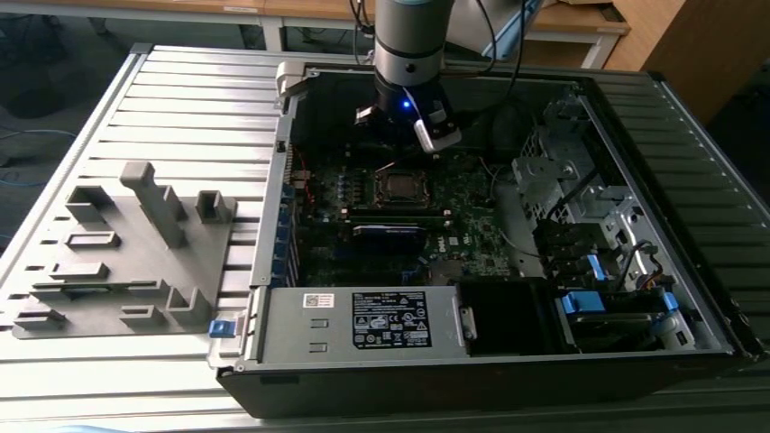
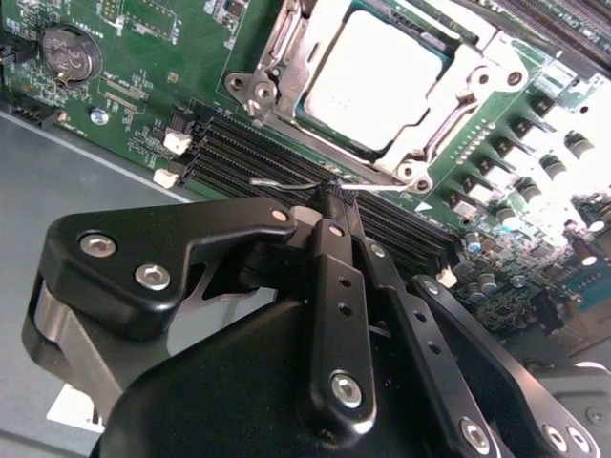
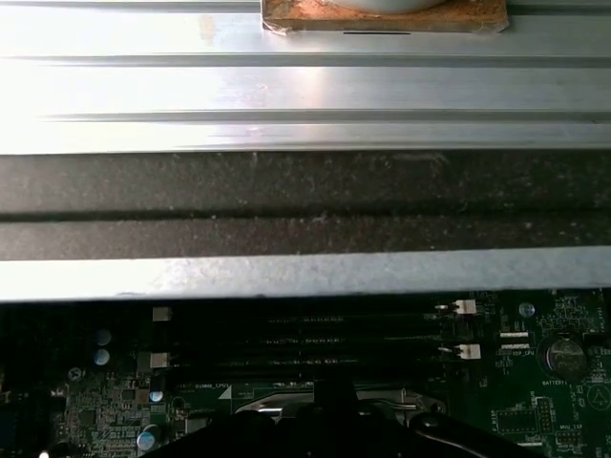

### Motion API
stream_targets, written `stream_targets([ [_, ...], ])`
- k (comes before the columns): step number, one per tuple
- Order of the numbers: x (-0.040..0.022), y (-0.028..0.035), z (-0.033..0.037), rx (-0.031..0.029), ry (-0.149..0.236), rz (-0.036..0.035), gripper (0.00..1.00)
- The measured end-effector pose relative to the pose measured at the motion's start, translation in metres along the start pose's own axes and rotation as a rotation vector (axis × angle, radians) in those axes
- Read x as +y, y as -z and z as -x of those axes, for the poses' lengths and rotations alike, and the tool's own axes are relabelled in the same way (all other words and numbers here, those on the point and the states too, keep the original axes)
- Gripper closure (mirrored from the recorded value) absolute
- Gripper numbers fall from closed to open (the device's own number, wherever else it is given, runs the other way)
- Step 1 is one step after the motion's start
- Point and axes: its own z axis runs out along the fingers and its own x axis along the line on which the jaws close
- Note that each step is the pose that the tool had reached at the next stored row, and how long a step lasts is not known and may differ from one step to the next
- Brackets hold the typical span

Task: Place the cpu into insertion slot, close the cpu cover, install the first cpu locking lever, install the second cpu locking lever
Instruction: 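Install the first cpu locking lever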

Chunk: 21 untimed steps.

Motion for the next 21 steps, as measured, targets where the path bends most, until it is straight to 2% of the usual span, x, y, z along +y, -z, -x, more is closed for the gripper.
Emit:
stream_targets([
  [18, 0.0001, -0.0012, 0.0024, -0.0001, 0.001, -0.0001, 0.89],
  [20, -0.0001, -0.0021, 0.0023, -0.0053, 0.002, 0.0025, 0.89],
  [21, -0.0002, -0.0027, 0.0023, -0.0099, 0.003, 0.0040, 0.89],
])
